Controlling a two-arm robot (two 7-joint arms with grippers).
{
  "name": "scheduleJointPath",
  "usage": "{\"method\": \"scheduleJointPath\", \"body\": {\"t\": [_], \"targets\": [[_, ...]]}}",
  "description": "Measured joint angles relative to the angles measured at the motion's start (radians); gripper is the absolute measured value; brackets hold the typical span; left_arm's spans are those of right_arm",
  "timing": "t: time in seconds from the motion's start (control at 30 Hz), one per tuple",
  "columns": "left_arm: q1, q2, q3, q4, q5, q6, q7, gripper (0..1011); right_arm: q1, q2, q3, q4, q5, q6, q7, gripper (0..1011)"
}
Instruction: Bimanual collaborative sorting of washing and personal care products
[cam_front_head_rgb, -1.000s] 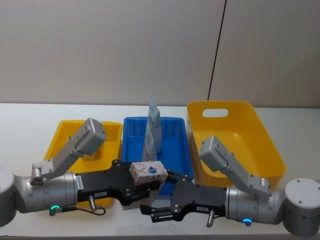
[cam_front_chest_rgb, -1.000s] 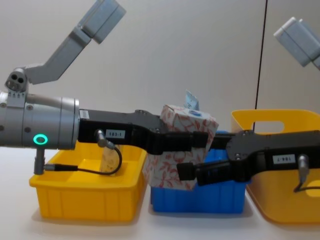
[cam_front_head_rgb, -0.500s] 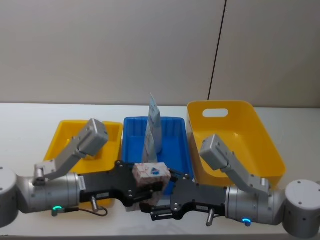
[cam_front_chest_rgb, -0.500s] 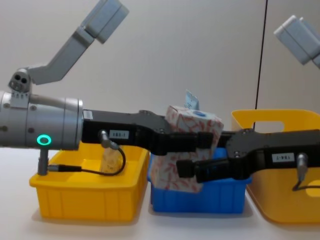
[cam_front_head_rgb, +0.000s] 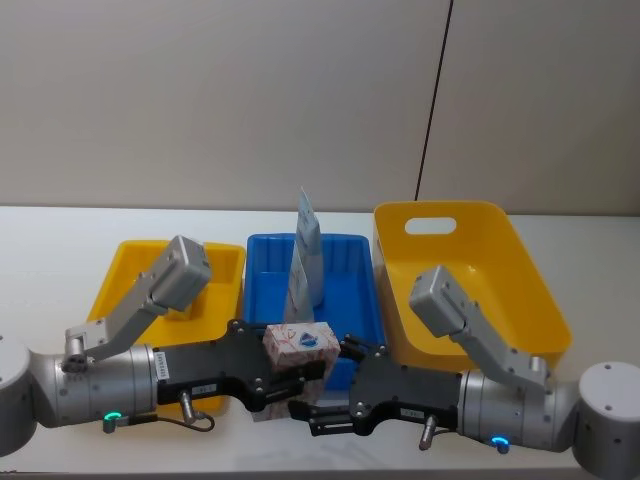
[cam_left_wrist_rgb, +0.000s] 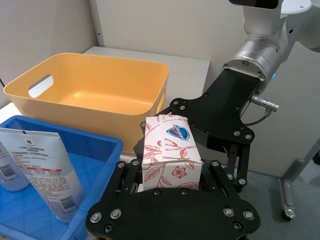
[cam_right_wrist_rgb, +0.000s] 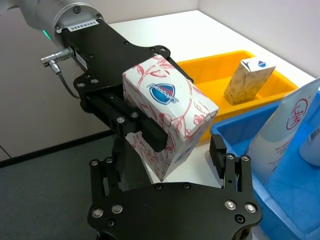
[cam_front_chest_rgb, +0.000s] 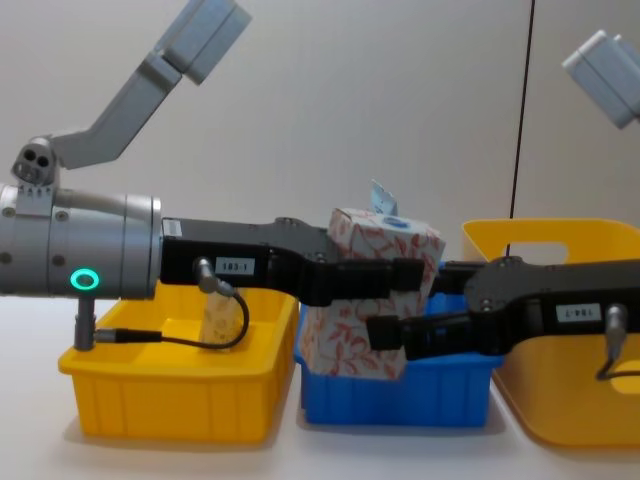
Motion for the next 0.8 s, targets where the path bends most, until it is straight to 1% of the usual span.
{"method": "scheduleJointPath", "body": {"t": [0.4, 0.8], "targets": [[0.008, 0.002, -0.007, 0.0, -0.022, -0.021, 0.006, 412, -0.004, 0.012, -0.008, -0.009, 0.025, 0.024, 0.008, 1000], [0.013, 0.008, -0.008, -0.004, -0.048, -0.036, -0.004, 412, 0.001, 0.001, -0.021, -0.001, 0.034, 0.017, 0.004, 1000]]}}
